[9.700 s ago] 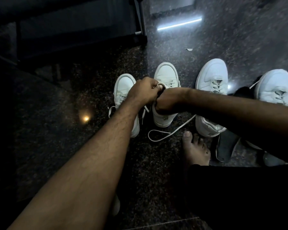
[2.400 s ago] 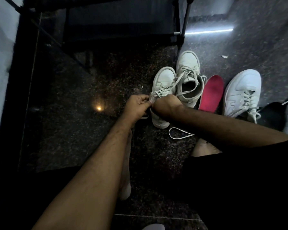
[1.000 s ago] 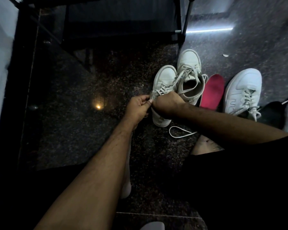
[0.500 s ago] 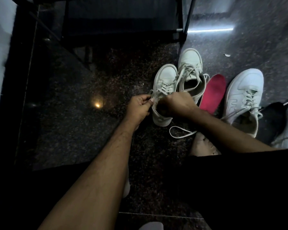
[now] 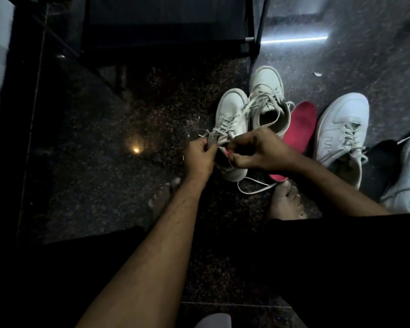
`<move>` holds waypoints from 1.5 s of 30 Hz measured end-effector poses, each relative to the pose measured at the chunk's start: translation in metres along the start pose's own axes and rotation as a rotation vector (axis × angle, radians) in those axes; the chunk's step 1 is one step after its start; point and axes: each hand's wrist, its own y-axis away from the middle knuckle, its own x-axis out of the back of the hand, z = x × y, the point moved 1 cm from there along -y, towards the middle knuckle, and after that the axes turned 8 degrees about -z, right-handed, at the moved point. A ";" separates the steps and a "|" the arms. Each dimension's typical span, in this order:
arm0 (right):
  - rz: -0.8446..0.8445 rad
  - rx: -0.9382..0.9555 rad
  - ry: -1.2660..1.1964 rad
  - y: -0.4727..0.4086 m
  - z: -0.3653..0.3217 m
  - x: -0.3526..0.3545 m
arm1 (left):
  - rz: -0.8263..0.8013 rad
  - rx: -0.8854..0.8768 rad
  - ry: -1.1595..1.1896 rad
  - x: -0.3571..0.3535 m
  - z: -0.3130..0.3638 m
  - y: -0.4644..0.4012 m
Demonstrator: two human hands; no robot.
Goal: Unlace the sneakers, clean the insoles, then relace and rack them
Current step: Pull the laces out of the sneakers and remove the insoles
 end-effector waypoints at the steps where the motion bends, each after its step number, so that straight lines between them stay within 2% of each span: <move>1: -0.001 0.032 0.051 -0.002 0.001 -0.004 | 0.005 0.014 0.029 -0.002 -0.001 0.000; 7: 0.148 0.022 0.139 -0.001 0.017 -0.008 | -0.110 0.063 0.181 -0.009 0.002 0.004; 9: 0.088 0.025 0.296 0.005 0.020 -0.007 | -0.124 0.033 0.193 -0.011 0.009 0.006; 11: 0.046 0.044 0.569 0.007 0.023 -0.012 | -0.120 0.040 0.211 -0.011 0.011 0.007; 12: 0.059 0.048 0.661 0.009 0.027 -0.016 | -0.127 0.057 0.224 -0.012 0.010 0.007; 14: 0.145 0.041 0.687 0.009 0.035 -0.022 | -0.167 0.102 0.260 -0.013 0.013 0.009; 19: 0.316 -0.014 0.542 0.005 0.038 -0.023 | -0.236 0.129 0.305 -0.013 0.023 0.012; 23: 0.275 -0.015 0.320 0.005 0.030 -0.012 | -0.242 0.167 0.272 -0.015 0.028 0.013; 25: 0.224 0.028 0.284 0.008 0.029 -0.008 | -0.200 0.179 0.220 -0.017 0.024 0.005; 28: 0.161 0.126 0.203 0.011 0.018 -0.011 | -0.037 0.106 0.084 -0.017 0.012 -0.013; 30: 0.166 0.160 0.166 0.012 0.004 -0.015 | 0.044 0.057 0.072 -0.019 0.007 -0.021; 33: 0.227 0.193 0.058 0.010 -0.009 -0.005 | 0.073 -0.011 0.059 -0.018 0.025 -0.020; 37: 0.234 0.192 -0.010 0.009 -0.011 0.005 | 0.106 -0.096 -0.080 -0.016 0.036 -0.026; 40: 0.259 0.171 -0.127 0.012 -0.009 0.000 | 0.113 -0.059 0.007 -0.015 0.033 -0.029; 42: 0.284 0.144 -0.189 0.011 -0.005 -0.005 | 0.062 0.005 0.062 -0.012 0.029 -0.028; 45: 0.307 -0.002 -0.383 0.013 0.010 -0.016 | -0.004 0.133 0.048 -0.013 0.023 -0.018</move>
